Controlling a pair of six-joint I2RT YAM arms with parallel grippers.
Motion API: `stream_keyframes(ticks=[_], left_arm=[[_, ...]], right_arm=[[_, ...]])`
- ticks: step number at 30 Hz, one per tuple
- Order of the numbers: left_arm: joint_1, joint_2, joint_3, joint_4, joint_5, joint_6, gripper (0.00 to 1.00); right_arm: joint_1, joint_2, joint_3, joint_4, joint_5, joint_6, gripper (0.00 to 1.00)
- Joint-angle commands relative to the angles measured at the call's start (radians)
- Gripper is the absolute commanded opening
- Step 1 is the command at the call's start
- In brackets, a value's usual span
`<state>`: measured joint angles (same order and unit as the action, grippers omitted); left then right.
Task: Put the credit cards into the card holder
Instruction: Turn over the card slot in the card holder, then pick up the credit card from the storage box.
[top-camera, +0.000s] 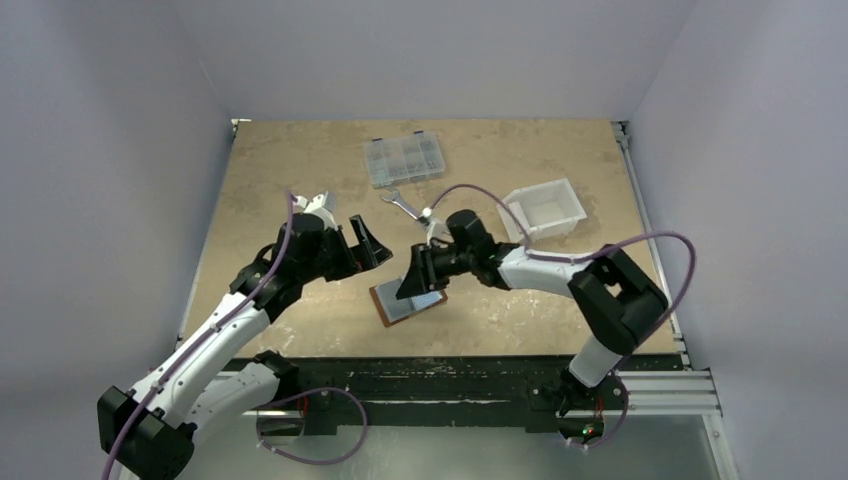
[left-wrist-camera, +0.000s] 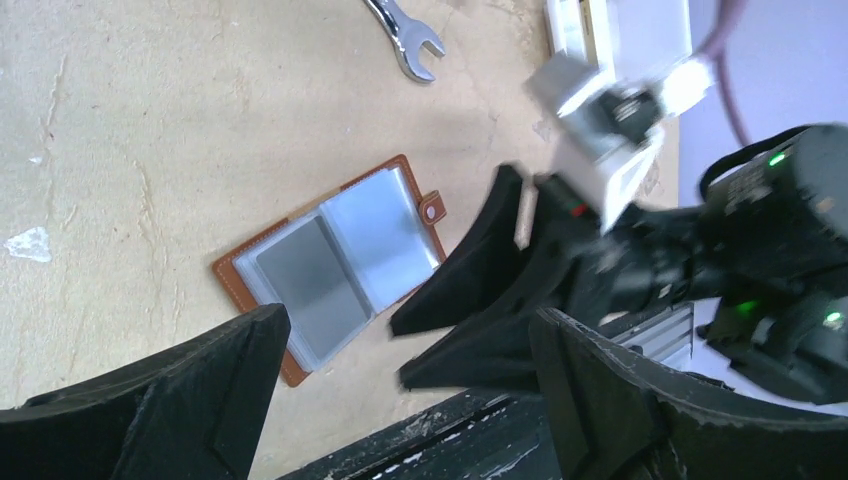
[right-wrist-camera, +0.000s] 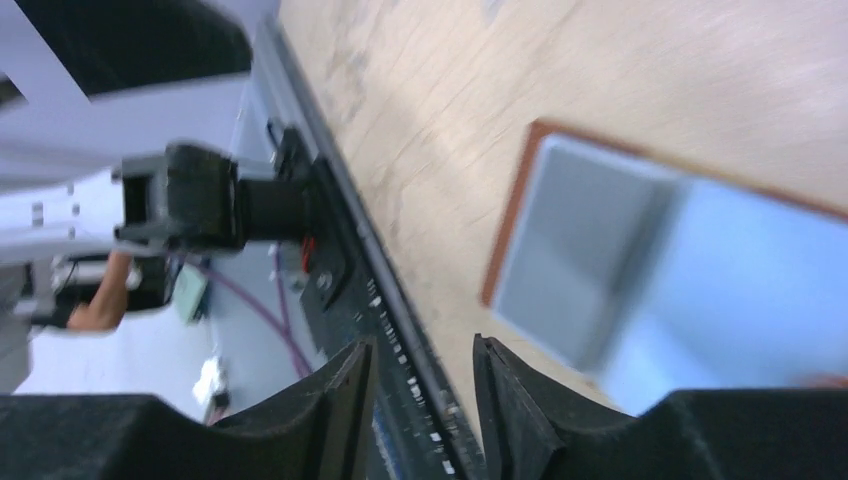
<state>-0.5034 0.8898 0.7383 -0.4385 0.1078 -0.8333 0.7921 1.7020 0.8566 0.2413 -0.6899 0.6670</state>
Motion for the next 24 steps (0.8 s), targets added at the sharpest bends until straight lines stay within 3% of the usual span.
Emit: stream_keyframes(ticks=[1, 5, 10, 12, 16, 24], left_arm=[[0.009, 0.048, 0.046, 0.022, 0.052, 0.058, 1.00], [0.009, 0.175, 0.101, 0.087, 0.212, 0.087, 1.00], [0.008, 0.366, 0.301, 0.049, 0.340, 0.207, 1.00], [0.008, 0.412, 0.369, 0.037, 0.361, 0.250, 1.00], [0.008, 0.466, 0.449, 0.014, 0.376, 0.338, 1.00], [0.008, 0.488, 0.416, 0.026, 0.367, 0.420, 0.99]], right_arm=[[-0.175, -0.177, -0.006, -0.135, 0.029, -0.118, 0.49], [-0.370, -0.306, 0.058, -0.430, 0.267, -0.274, 0.57], [-0.530, -0.338, 0.234, -0.635, 0.628, -0.412, 0.88], [-0.598, -0.292, 0.298, -0.670, 0.622, -0.441, 0.93], [-0.686, -0.204, 0.366, -0.664, 0.561, -0.474, 0.95], [-0.744, -0.032, 0.424, -0.639, 0.427, -0.526, 0.95]])
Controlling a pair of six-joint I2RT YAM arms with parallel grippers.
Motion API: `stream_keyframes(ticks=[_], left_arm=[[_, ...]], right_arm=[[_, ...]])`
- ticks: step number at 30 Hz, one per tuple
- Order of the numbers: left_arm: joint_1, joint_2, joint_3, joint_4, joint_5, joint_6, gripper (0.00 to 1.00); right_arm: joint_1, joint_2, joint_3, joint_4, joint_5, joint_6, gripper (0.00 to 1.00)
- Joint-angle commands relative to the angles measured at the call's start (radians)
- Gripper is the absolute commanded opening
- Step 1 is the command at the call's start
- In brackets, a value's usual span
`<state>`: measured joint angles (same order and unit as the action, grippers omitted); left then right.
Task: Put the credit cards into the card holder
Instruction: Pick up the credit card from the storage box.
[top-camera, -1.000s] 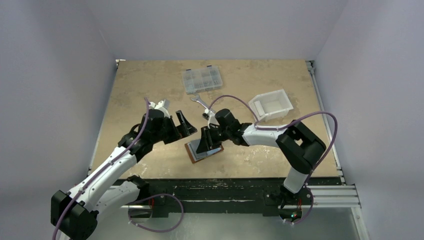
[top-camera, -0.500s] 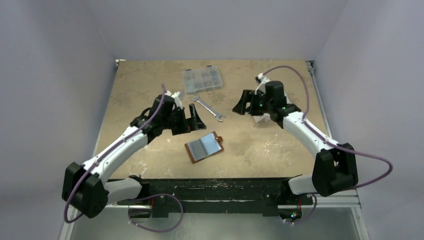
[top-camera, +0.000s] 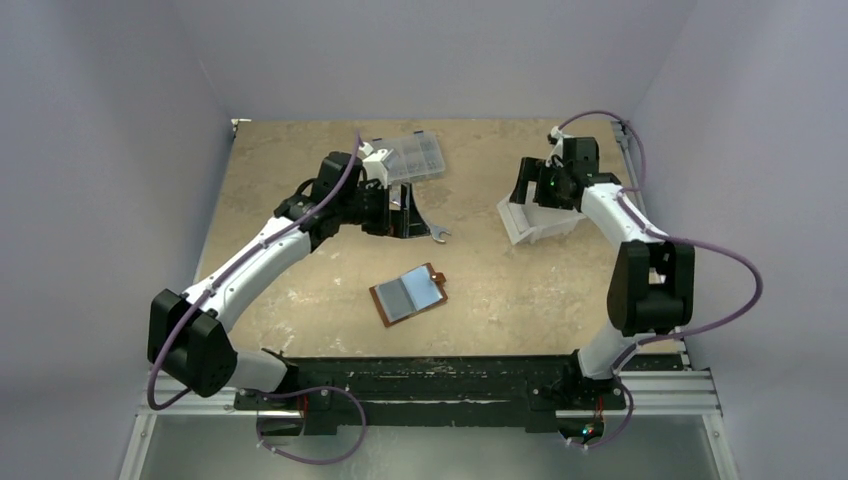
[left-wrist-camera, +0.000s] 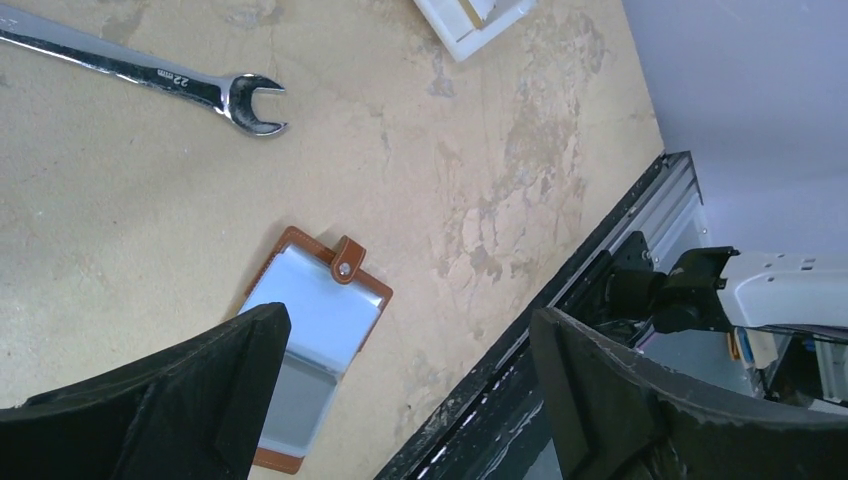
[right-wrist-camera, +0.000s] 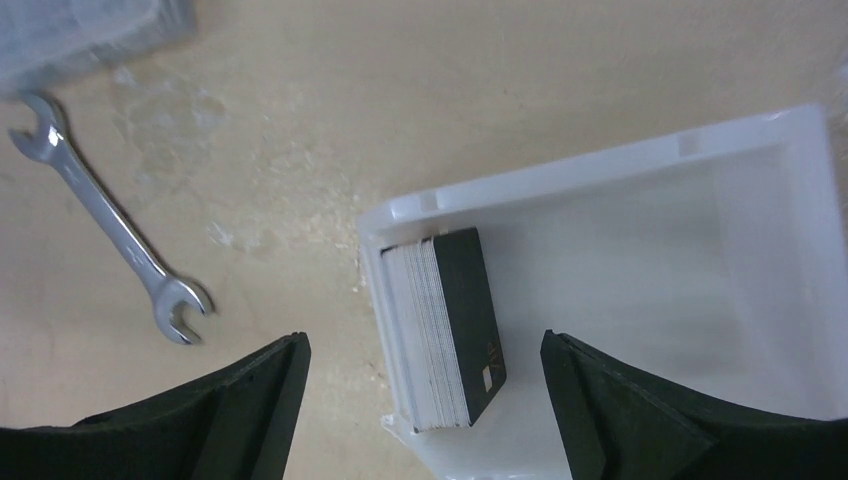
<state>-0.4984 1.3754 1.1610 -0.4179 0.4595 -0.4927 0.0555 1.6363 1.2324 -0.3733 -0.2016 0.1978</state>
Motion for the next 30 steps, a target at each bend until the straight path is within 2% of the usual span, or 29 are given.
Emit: stream_keyframes(ticks=[1, 14, 30], left_arm=[[0.003, -0.005, -0.019, 0.014, 0.009, 0.078, 0.99], [0.007, -0.049, -0.095, 0.082, -0.003, 0.091, 0.99], [0.033, -0.051, -0.114, 0.096, 0.012, 0.089, 0.99]], right_arm=[[-0.009, 0.044, 0.051, -0.024, -0.068, -0.061, 0.95], [-0.011, 0.255, 0.183, -0.124, -0.191, -0.130, 0.89], [-0.011, 0.226, 0.150, -0.112, -0.303, -0.115, 0.72]])
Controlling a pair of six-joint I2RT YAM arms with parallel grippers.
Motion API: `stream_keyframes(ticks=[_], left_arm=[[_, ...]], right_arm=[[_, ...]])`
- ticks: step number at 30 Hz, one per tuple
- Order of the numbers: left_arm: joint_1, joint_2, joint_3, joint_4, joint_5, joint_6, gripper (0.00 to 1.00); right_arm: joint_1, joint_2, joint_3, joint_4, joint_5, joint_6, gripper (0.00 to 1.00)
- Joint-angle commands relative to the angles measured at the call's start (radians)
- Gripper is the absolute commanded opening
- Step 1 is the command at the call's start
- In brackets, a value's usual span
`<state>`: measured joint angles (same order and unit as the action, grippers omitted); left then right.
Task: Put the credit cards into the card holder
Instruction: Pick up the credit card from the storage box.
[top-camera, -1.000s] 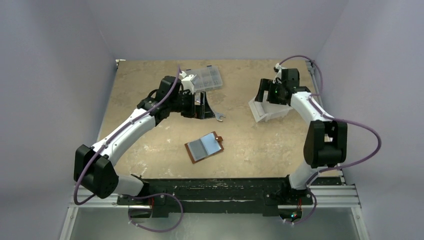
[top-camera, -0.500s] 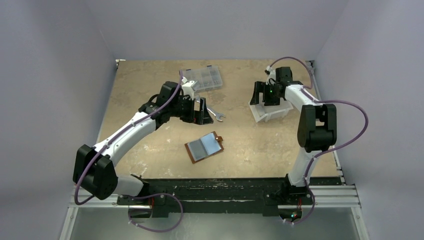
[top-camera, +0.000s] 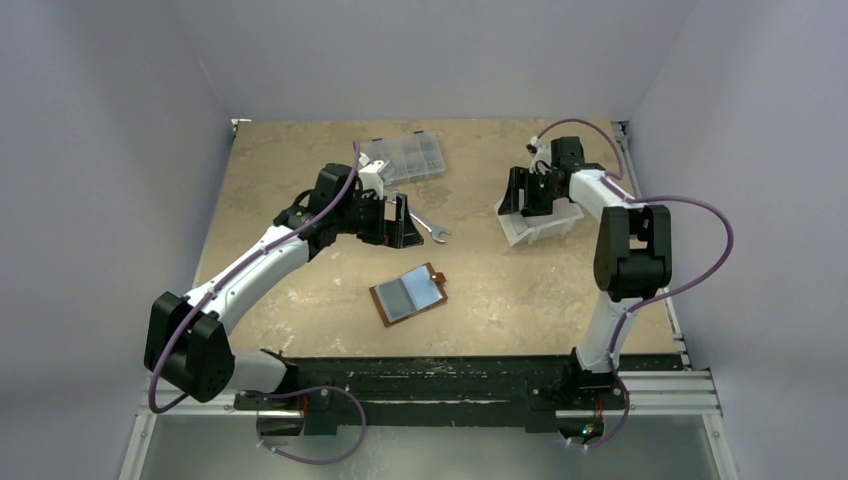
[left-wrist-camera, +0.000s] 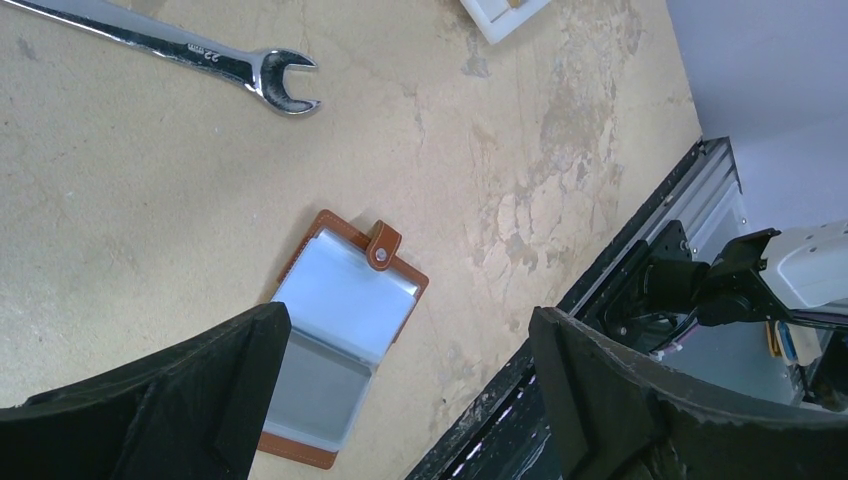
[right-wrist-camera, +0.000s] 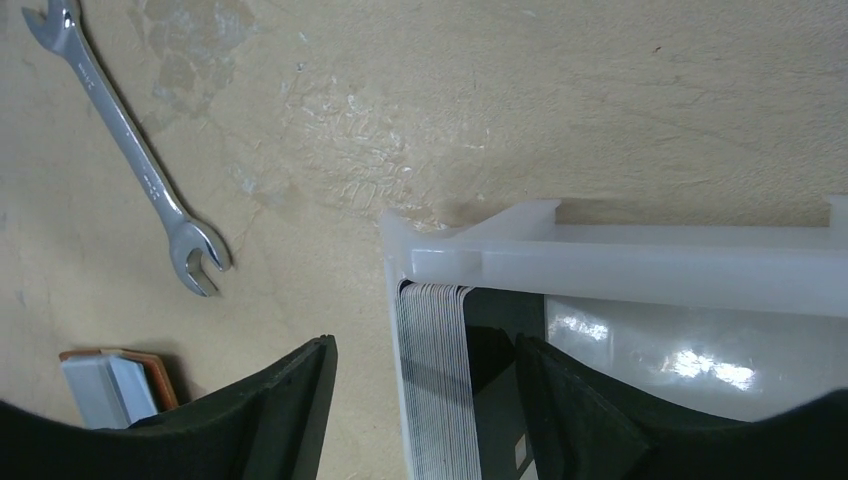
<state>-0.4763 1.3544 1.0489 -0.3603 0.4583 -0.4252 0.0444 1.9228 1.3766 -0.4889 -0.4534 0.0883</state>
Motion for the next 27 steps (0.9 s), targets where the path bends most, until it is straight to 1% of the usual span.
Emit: stream_keyframes(ticks=[1, 7, 15, 18, 22, 27], left_arm=[[0.011, -0.029, -0.004, 0.040, 0.014, 0.020, 0.99], [0.014, -0.024, -0.006, 0.043, 0.021, 0.019, 0.99], [0.017, -0.026, -0.012, 0.044, 0.021, 0.019, 0.99], [0.018, -0.026, -0.013, 0.046, 0.022, 0.019, 0.99], [0.018, -0.026, -0.015, 0.045, 0.022, 0.018, 0.99], [0.018, -0.025, -0.016, 0.048, 0.023, 0.019, 0.99]], right_arm=[[0.000, -0.065, 0.004, 0.005, -0.053, -0.006, 0.71], [0.000, -0.084, 0.001, 0.009, -0.062, 0.000, 0.64], [0.000, -0.098, -0.013, 0.018, -0.062, 0.002, 0.51], [0.000, -0.100, -0.019, 0.021, -0.056, 0.004, 0.46], [0.000, -0.102, -0.025, 0.027, -0.054, 0.005, 0.35], [0.000, -0.113, -0.024, 0.028, -0.035, 0.005, 0.27]])
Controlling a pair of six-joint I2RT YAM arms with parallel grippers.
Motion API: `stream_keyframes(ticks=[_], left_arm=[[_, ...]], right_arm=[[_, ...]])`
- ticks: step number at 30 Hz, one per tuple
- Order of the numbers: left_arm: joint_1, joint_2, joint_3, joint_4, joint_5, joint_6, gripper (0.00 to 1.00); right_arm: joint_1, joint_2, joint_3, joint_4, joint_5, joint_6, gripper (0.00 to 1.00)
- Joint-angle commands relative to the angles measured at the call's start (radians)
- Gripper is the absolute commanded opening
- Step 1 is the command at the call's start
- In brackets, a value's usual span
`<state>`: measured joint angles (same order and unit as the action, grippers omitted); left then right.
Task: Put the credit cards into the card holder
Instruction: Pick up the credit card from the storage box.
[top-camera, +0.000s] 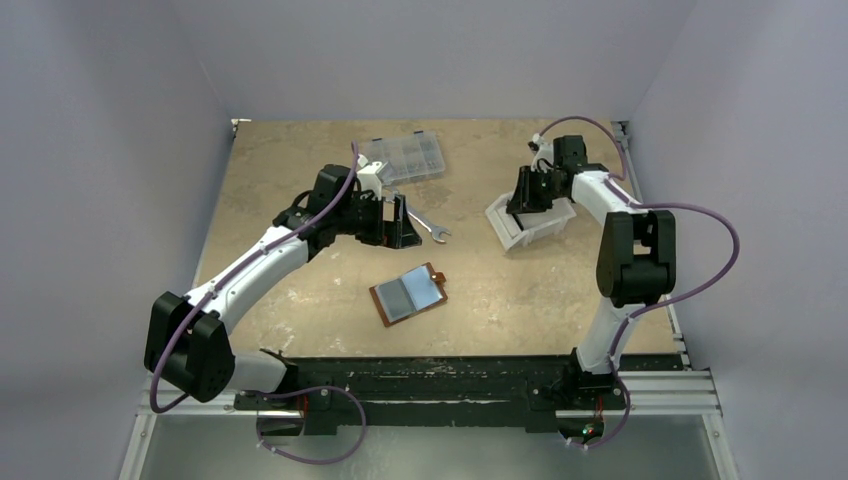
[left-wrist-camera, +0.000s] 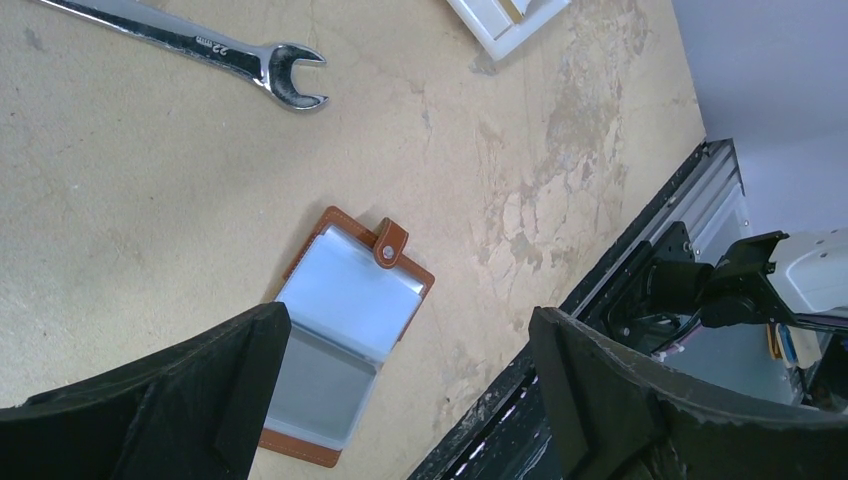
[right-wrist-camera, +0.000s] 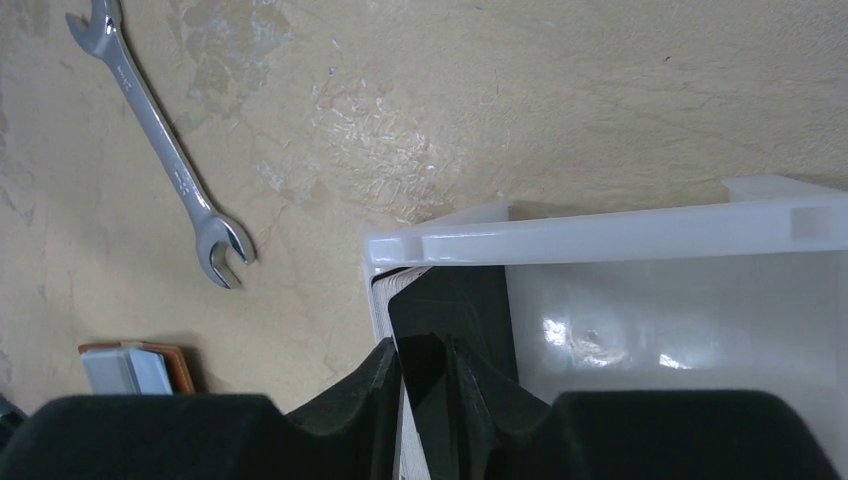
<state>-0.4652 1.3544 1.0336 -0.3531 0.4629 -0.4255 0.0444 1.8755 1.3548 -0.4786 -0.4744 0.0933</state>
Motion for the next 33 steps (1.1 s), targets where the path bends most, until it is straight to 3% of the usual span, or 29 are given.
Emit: stream_keyframes(ticks=[1, 7, 12, 20, 25, 30, 33], left_arm=[[0.008, -0.024, -0.002, 0.041, 0.019, 0.019, 0.99], [0.008, -0.018, -0.007, 0.039, 0.007, 0.019, 0.99], [0.008, -0.001, -0.014, 0.034, -0.002, 0.014, 0.99], [0.008, -0.018, -0.142, 0.028, -0.021, -0.053, 0.98], [0.008, -0.085, -0.247, 0.029, -0.077, -0.134, 0.97], [0.008, -0.134, -0.349, 0.040, -0.156, -0.209, 0.95], [0.008, -0.153, -0.391, 0.028, -0.206, -0.253, 0.91]], right_arm=[[0.000, -0.069, -0.002, 0.018, -0.008, 0.000, 0.26], [0.000, -0.097, -0.003, 0.021, 0.080, 0.007, 0.16], [0.000, -0.143, 0.002, 0.029, 0.175, 0.015, 0.01], [0.021, -0.314, 0.015, 0.038, 0.273, 0.043, 0.00], [0.165, -0.396, -0.013, 0.044, 0.290, 0.062, 0.00], [0.365, -0.432, -0.119, 0.129, 0.157, 0.157, 0.00], [0.445, -0.438, -0.258, 0.293, -0.077, 0.303, 0.00]])
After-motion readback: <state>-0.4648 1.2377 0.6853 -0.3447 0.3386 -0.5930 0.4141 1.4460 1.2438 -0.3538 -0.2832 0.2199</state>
